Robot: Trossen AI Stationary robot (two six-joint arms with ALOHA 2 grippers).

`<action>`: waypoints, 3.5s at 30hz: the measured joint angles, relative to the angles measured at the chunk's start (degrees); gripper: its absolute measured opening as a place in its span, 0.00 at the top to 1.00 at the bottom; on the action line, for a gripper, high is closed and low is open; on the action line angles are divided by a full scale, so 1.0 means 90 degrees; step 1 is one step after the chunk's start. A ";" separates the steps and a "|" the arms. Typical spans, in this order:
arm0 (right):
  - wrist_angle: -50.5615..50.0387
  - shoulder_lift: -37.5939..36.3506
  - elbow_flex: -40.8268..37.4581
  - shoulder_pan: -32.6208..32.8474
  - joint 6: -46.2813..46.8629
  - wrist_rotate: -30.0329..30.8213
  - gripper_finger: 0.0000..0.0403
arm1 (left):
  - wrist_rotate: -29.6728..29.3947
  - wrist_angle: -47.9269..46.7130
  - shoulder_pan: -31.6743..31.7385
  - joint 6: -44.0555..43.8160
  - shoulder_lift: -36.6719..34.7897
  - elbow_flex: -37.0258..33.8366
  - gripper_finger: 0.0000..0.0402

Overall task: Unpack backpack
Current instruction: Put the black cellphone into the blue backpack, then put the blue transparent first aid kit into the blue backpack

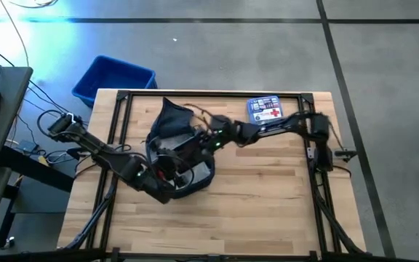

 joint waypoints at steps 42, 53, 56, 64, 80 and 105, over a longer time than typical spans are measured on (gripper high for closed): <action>-0.0870 0.0547 0.0198 -0.0701 -0.3150 0.1677 0.43 | 0.2454 -0.0416 0.0392 -0.2260 0.0583 -0.0812 0.83; -0.1545 0.0540 0.0378 -0.0392 -0.4538 0.4054 0.61 | 0.1897 0.0030 0.0520 -0.1747 0.0610 -0.0958 0.90; -0.2223 0.0540 0.0533 -0.0261 -0.5085 0.3590 0.65 | 0.1892 0.0155 0.0608 -0.1542 0.0610 -0.0958 0.91; -0.2842 0.0356 0.0684 -0.0149 -0.5417 0.2877 0.70 | 0.1886 0.0194 0.0622 -0.1389 0.0610 -0.0958 0.91; -0.6344 -0.3149 -0.0954 -0.2435 -0.4569 0.4824 0.71 | 0.0136 0.0599 -0.0103 -0.1652 0.0607 -0.0958 0.91; -0.4562 -0.4360 -0.3580 -0.2399 -0.3896 0.2108 0.71 | 0.3953 0.5928 0.2392 0.3184 0.2063 -0.0958 1.00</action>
